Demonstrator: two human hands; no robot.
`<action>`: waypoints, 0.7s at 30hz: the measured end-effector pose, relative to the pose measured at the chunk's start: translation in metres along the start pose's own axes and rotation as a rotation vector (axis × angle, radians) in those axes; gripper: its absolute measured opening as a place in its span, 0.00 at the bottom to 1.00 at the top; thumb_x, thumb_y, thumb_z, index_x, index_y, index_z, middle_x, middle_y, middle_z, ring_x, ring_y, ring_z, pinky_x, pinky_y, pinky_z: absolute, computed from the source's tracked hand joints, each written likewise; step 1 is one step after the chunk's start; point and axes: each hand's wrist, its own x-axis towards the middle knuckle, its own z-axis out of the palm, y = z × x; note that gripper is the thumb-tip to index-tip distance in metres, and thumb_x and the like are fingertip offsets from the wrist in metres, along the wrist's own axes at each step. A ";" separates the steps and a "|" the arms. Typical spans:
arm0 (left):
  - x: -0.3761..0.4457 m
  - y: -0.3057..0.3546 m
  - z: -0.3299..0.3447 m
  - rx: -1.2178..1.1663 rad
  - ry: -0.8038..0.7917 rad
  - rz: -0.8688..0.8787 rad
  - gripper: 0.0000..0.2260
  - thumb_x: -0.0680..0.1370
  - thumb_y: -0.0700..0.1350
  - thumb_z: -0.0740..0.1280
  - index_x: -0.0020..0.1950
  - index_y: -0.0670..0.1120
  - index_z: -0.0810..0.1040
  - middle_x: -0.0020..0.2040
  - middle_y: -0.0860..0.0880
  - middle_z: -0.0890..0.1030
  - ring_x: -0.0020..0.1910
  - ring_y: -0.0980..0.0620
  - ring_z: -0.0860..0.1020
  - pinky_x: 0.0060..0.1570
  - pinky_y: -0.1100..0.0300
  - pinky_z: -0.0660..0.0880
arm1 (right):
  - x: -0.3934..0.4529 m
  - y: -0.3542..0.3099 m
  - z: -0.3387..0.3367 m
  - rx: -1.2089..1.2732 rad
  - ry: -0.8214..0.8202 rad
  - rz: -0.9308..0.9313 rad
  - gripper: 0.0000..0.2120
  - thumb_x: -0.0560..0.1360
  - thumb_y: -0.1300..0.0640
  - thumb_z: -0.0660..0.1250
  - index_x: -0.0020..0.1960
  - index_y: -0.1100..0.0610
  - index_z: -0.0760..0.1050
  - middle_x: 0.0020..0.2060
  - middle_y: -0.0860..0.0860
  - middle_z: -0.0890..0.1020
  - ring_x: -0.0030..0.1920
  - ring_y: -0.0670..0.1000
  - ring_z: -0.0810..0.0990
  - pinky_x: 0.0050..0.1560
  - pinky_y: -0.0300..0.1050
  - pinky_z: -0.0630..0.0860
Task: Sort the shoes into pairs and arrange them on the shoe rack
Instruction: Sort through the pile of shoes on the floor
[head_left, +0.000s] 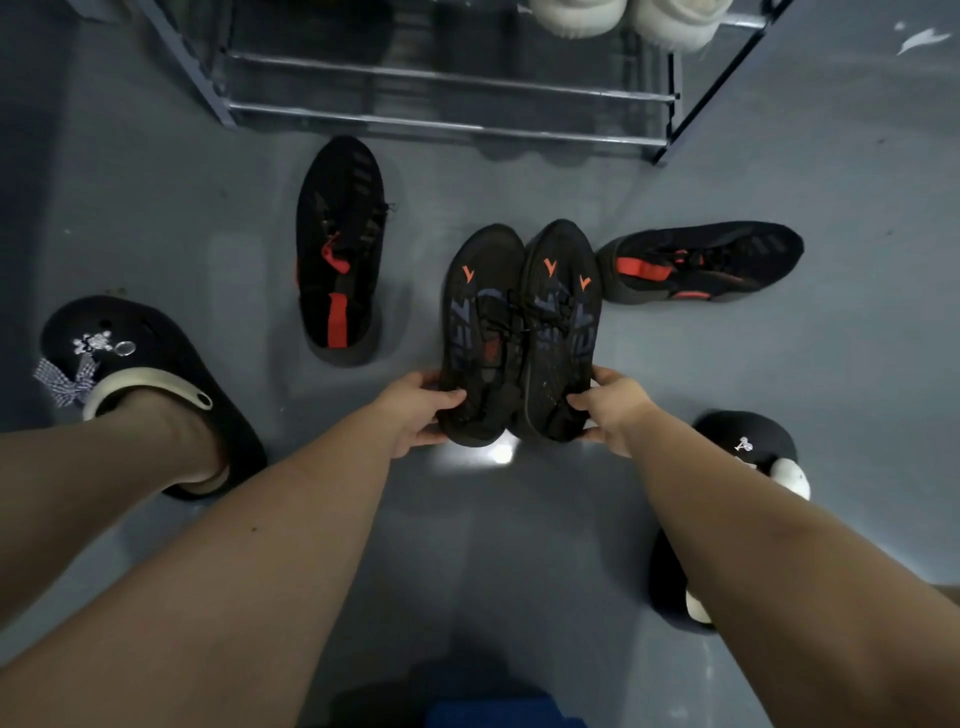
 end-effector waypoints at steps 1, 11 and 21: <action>-0.003 0.001 -0.002 -0.001 -0.014 0.006 0.22 0.77 0.38 0.67 0.70 0.46 0.67 0.62 0.47 0.77 0.55 0.48 0.78 0.44 0.55 0.76 | -0.003 0.000 0.000 0.007 -0.006 -0.005 0.28 0.78 0.72 0.59 0.75 0.54 0.62 0.66 0.57 0.74 0.54 0.57 0.75 0.53 0.54 0.75; -0.045 -0.023 -0.023 -0.064 -0.050 0.072 0.19 0.79 0.37 0.62 0.70 0.44 0.67 0.61 0.45 0.76 0.55 0.45 0.77 0.49 0.51 0.76 | -0.055 0.010 0.012 0.023 -0.050 -0.064 0.27 0.77 0.70 0.60 0.74 0.55 0.63 0.66 0.57 0.74 0.63 0.60 0.74 0.53 0.56 0.76; -0.080 -0.005 -0.084 -0.065 -0.010 0.220 0.12 0.80 0.40 0.61 0.63 0.48 0.73 0.62 0.46 0.77 0.57 0.47 0.76 0.55 0.49 0.75 | -0.097 -0.011 0.057 0.099 -0.142 -0.230 0.24 0.77 0.68 0.63 0.71 0.55 0.67 0.48 0.49 0.78 0.46 0.48 0.77 0.50 0.50 0.74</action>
